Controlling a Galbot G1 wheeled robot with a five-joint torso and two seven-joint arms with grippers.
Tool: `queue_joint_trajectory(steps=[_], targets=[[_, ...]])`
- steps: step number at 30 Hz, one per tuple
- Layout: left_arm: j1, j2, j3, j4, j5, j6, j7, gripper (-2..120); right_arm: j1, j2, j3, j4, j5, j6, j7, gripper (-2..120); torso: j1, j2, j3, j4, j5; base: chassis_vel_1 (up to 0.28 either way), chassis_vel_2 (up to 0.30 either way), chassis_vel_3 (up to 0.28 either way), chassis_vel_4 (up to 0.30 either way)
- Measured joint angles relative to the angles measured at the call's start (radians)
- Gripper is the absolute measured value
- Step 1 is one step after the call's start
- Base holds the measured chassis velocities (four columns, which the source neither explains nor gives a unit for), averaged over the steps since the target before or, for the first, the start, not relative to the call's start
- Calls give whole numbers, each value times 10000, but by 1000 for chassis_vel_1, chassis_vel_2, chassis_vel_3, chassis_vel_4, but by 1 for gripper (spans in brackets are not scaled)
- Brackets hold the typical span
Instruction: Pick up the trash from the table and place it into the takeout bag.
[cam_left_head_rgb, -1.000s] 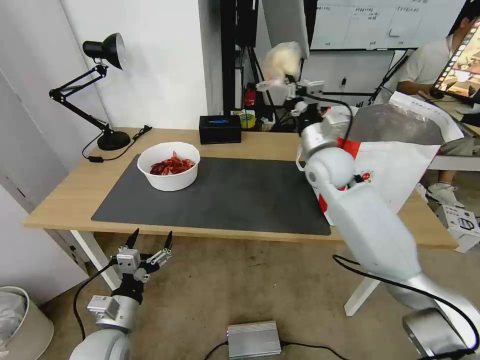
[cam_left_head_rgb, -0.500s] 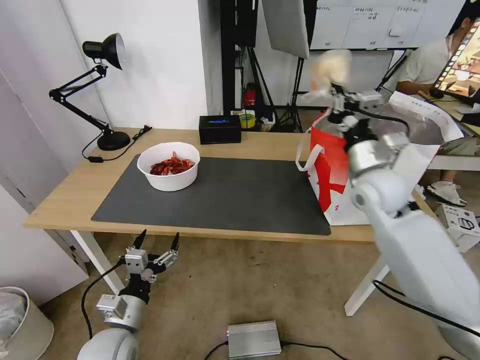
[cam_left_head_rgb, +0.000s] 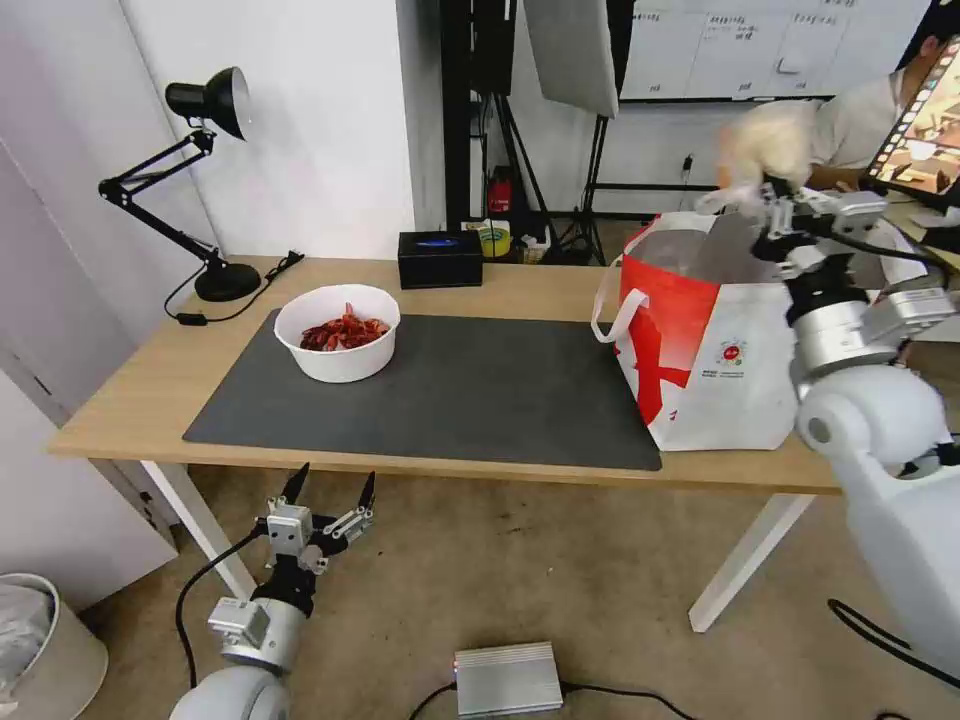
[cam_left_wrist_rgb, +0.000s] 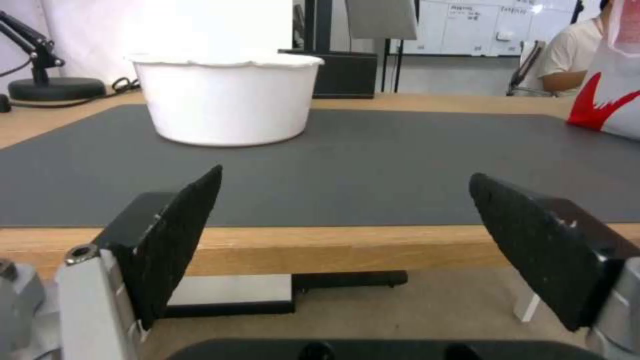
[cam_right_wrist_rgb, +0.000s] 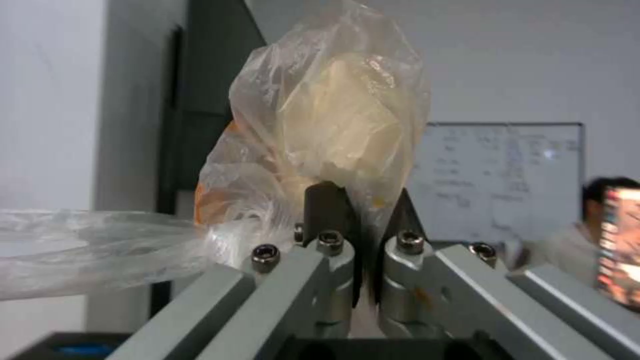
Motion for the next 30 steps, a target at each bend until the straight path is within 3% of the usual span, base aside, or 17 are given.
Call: queue_joint_trajectory(steps=[17, 28, 30], targets=[[-52, 19, 44, 122, -14, -74, 0, 100, -363, -454, 720, 58, 1058, -2655, 1160, 0, 0, -1, 0, 0, -2, 0, 0, 0, 0], [-50, 7, 22, 118, -39, -101, 3, 100, -334, -237, 691, -105, 1156, -2925, 1415, 0, 0, 0, 0, 1, -2, 0, 0, 0, 0], [-48, 7, 17, 111, -41, -101, 5, 100, -349, -194, 689, -101, 1152, -2926, 1427, 6, 0, 0, 0, 0, -1, 0, 0, 0, 0]])
